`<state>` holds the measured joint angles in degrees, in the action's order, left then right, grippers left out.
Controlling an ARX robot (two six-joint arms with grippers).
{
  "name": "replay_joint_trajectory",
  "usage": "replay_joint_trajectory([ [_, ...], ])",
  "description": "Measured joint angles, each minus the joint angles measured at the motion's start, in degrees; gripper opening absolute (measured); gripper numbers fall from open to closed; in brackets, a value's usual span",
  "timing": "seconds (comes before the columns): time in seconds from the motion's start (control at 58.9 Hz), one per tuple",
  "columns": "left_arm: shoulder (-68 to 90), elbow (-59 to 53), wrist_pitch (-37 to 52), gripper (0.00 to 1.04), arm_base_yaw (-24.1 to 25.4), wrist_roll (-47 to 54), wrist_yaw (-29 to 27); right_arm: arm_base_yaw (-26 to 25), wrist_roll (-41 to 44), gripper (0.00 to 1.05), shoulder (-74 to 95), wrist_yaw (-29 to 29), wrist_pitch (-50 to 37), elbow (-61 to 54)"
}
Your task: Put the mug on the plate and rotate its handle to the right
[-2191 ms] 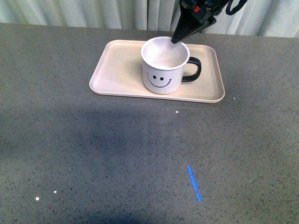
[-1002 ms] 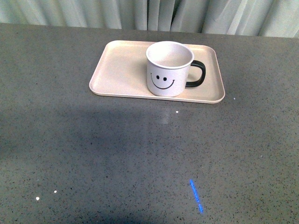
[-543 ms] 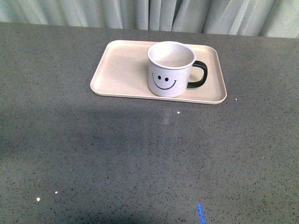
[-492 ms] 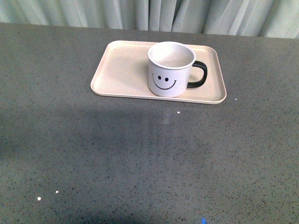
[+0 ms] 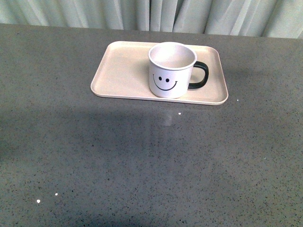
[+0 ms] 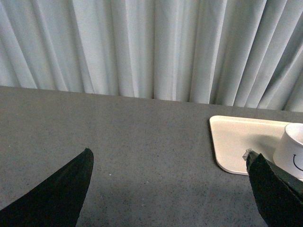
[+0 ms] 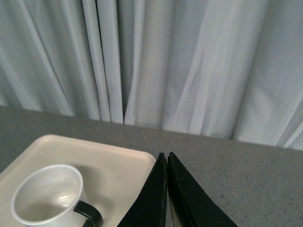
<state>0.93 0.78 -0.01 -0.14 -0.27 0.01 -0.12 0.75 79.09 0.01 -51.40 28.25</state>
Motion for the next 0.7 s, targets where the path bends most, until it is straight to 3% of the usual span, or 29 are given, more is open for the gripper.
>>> replay_joint_trajectory([
  [0.34,0.0,0.0,0.0,0.95,0.0,0.0,0.0,0.0,-0.1,0.02,-13.4,0.0,-0.9,-15.1],
  [0.696,0.0,0.0,0.0,0.95,0.0,0.0,0.0,0.0,-0.1,0.02,-27.1,0.0,5.6,-22.8],
])
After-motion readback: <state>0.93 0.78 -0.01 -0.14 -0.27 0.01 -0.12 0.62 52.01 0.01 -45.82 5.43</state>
